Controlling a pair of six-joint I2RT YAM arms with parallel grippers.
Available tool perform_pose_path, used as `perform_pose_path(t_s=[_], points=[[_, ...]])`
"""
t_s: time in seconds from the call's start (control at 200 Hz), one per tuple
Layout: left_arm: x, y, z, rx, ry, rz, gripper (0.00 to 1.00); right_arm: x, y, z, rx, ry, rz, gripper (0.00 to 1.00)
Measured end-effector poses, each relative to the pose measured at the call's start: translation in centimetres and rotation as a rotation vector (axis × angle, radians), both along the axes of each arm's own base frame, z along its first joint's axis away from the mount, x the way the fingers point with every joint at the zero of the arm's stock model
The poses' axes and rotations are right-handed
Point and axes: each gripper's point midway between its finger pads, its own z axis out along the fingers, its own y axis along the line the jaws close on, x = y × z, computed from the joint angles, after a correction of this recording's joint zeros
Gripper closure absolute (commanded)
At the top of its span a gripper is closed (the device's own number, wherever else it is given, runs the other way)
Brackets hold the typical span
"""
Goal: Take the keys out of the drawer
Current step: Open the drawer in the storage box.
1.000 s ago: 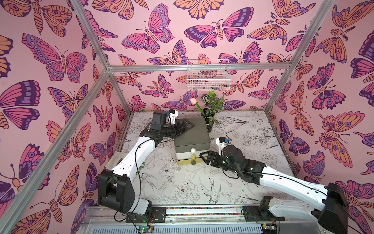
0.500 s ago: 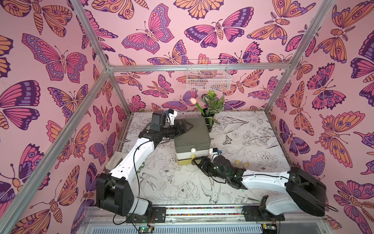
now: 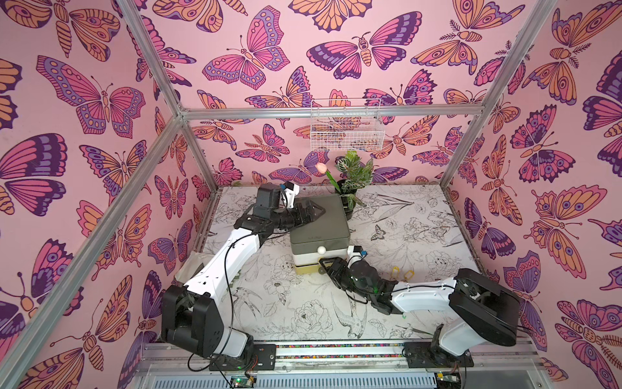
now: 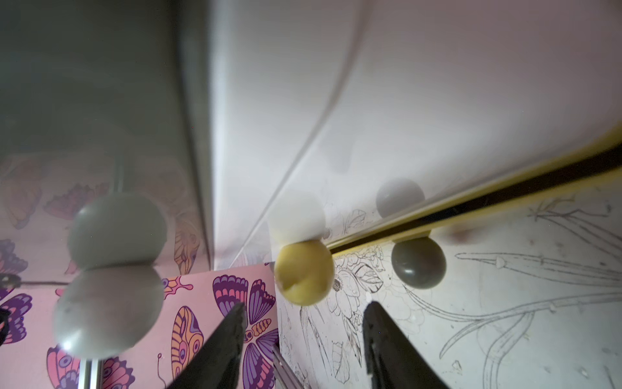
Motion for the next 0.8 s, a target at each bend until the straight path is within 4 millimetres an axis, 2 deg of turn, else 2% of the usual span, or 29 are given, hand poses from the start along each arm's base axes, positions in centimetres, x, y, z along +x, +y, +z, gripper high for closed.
perform_pose_path(t_s=[0.08, 0.34, 0.526, 0.726, 0.801], points=[[0.0, 0.0, -0.1, 0.001, 0.002, -0.001, 0.00, 0.2, 0.0, -0.9, -0.012, 0.006, -0.011, 0.47], [-0.3, -0.2, -0.5, 0.003, 0.005, -0.011, 0.00, 1.6, 0.2, -0.7, 0.006, -0.021, -0.063, 0.48], [-0.3, -0.3, -0.5, -0.001, -0.001, -0.020, 0.00, 2.0, 0.4, -0.5, 0.031, -0.027, -0.080, 0.55], [-0.3, -0.5, -0.5, -0.006, -0.007, -0.029, 0.00, 2.5, 1.2, -0.3, 0.050, -0.033, -0.083, 0.56], [-0.4, -0.5, -0.6, -0.007, -0.010, -0.032, 0.00, 2.6, 1.3, -0.3, 0.058, -0.035, -0.084, 0.60]])
